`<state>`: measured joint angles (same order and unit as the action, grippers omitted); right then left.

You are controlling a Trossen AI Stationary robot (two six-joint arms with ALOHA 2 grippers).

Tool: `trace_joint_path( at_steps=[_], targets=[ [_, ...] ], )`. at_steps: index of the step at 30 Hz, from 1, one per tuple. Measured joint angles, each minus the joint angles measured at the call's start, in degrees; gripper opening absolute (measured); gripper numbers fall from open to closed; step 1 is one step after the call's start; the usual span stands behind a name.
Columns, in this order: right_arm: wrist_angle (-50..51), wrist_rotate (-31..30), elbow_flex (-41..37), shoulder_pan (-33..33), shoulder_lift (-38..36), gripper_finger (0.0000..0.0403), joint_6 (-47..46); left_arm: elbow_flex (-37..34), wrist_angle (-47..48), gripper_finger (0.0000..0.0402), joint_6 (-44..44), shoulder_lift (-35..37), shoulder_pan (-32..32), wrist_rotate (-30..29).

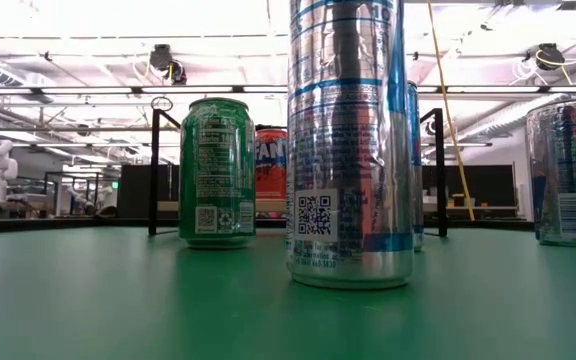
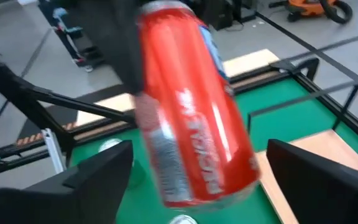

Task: Place canned beverage on shelf
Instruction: Put the red soda can on the shelf aligned with the other left red soda can

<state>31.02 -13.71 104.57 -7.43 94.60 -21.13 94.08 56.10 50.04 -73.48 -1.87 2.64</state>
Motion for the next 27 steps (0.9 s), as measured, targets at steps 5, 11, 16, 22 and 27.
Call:
trace_joint_path(
  at_steps=[5, 11, 16, 22, 27],
  targets=[
    [2.9, 0.0, 0.0, 0.3, 0.0, 0.0379, 5.1, 0.0, 0.3, 0.0279, 4.1, -0.1, 0.0, 0.2],
    [4.0, 0.3, 0.0, 1.1, 0.3, 0.0379, 14.7, 0.0, 0.0, 0.0279, 9.0, -0.6, 0.0, -3.1],
    [4.0, 0.9, 0.0, 2.5, 0.4, 0.0377, 20.1, 0.0, -1.1, 0.0279, 11.2, -1.8, 0.0, -3.6],
    [5.2, 7.8, 0.0, 5.0, 0.4, 0.0376, 22.2, 0.0, -4.2, 0.0282, 15.1, -3.9, 0.0, -3.5],
    [8.2, 9.7, 0.0, 6.3, 0.4, 0.0376, 22.3, 0.0, -6.3, 0.0289, 15.7, -5.5, 0.1, -3.6]
  ],
)
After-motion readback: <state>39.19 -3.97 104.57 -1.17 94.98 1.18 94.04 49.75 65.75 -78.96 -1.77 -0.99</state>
